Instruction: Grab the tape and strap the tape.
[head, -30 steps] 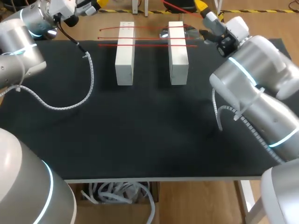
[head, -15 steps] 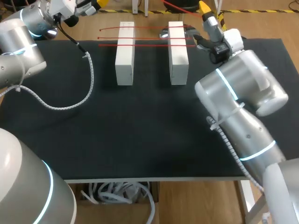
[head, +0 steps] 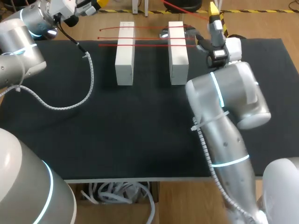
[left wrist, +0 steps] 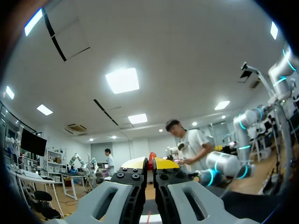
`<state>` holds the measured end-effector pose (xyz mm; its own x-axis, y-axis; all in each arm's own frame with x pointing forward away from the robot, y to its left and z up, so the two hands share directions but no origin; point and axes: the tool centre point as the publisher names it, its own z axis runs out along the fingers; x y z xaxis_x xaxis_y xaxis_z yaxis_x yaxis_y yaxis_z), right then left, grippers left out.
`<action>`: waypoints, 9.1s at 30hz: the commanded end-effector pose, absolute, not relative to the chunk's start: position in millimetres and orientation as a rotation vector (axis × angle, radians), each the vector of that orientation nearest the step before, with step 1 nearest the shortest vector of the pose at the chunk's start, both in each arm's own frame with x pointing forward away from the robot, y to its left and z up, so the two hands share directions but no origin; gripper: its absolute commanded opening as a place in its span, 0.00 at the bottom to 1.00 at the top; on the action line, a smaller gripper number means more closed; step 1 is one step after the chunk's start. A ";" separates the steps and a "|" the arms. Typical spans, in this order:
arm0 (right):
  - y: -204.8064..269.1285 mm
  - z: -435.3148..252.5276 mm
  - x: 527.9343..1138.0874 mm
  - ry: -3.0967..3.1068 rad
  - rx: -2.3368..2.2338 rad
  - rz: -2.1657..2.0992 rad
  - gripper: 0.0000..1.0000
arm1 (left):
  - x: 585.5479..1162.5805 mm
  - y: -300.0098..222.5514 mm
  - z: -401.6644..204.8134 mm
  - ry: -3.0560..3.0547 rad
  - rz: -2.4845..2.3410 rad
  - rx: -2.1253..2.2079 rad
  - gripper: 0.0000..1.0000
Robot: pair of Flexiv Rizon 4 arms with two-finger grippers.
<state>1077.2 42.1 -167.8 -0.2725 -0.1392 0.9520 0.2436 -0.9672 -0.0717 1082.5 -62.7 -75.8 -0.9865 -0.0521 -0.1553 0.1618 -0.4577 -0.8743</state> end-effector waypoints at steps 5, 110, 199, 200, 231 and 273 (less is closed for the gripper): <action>56.6 -165.4 1084.0 0.685 -1.865 -2.601 1.00 | 1081.1 -63.2 -74.8 1.564 -2.570 0.155 0.00; 40.4 -147.7 1088.8 0.434 -1.847 -2.676 0.64 | 1081.1 -63.2 -74.8 1.564 -2.570 0.155 0.00; 34.7 -147.4 1089.6 0.032 -2.029 -2.655 0.00 | 1077.1 -53.7 -56.4 2.135 -1.965 0.112 0.00; 35.2 -147.9 1089.5 0.018 -2.031 -2.652 0.00 | 1076.9 -53.0 -53.9 2.176 -1.913 0.123 0.00; 42.4 -151.8 1090.2 -0.150 -1.994 -2.661 0.00 | 1071.4 -56.3 -46.7 2.490 -1.447 0.335 0.00; 42.4 -151.8 1090.2 -0.150 -1.994 -2.661 0.00 | 1077.1 -84.0 -28.9 2.929 -0.300 0.676 0.00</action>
<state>1089.2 43.4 -151.7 -0.2727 0.2025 0.9405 -0.0969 -0.9784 0.1826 1073.0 -72.2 -39.3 -0.8867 0.3918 -0.2453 0.4497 0.8540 -0.2617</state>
